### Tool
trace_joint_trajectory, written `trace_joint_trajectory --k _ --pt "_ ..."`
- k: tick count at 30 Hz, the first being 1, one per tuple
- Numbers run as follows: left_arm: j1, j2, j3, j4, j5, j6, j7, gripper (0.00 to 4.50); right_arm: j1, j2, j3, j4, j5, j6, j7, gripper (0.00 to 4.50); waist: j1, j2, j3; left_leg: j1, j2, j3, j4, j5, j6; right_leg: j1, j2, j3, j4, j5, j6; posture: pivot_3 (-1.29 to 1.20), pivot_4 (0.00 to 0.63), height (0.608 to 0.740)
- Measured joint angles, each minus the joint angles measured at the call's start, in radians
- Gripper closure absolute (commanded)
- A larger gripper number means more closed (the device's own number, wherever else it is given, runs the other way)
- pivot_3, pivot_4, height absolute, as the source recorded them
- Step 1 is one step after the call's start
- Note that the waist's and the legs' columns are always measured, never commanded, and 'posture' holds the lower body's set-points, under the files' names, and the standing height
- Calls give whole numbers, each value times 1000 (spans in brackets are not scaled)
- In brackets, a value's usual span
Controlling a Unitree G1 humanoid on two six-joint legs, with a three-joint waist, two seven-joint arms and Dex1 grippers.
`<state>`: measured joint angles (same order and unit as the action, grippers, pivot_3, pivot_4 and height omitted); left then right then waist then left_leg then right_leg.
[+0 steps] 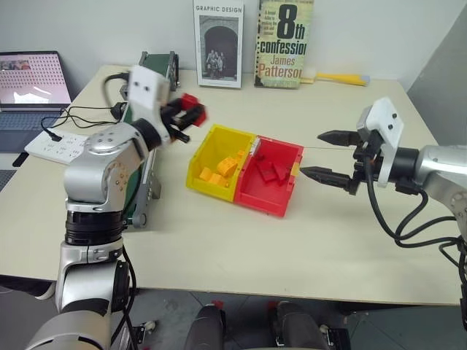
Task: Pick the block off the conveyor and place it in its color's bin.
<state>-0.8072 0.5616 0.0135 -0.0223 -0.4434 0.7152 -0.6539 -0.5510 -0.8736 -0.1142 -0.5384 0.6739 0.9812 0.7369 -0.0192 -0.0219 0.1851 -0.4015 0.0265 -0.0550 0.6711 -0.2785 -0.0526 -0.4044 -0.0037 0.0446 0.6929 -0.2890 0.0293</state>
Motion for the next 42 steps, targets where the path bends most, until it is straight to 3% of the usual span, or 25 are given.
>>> trace_joint_trajectory --k 7,8,12,19,22,29,39,42 --pt "-124 -117 -262 156 64 -135 -287 2986 107 -10 -132 -181 125 131 -98 0 -9 0 0 0 0 0 0 -1 2 0 1 1 0 0 0 0 150 740" --pt "-136 -132 -289 193 80 -162 -314 2273 111 -3 -142 -193 135 143 -115 0 -10 0 0 0 0 0 0 -1 2 0 1 1 0 0 0 0 150 740" --pt "-160 -173 -361 352 160 -295 -417 1375 150 13 -174 -242 178 179 -181 0 -15 0 0 1 0 1 0 -1 2 -1 3 2 0 0 0 0 150 740" --pt "-193 -172 -338 440 211 -377 -470 48 178 13 -210 -252 225 191 -240 0 -10 0 0 0 0 0 0 -1 2 0 2 2 0 0 0 0 150 740" --pt "-192 -160 -320 432 217 -371 -469 48 175 12 -204 -242 227 182 -244 0 -10 0 0 0 0 0 0 -1 2 0 2 1 0 0 0 0 150 740" --pt "-131 -79 -282 300 215 -301 -471 48 135 -7 -136 -182 210 129 -205 0 -11 0 0 0 1 0 0 -1 2 0 3 1 1 0 0 0 150 740" --pt "14 294 -116 78 153 -163 -584 48 62 -94 -19 1 91 -34 -16 0 -14 1 0 1 2 0 0 -1 2 -1 3 1 1 0 0 0 150 740" --pt "77 355 -43 23 124 -110 -579 48 59 -96 3 43 51 -81 23 0 -9 1 0 0 2 -1 0 -1 2 -1 2 0 0 0 0 0 150 740"
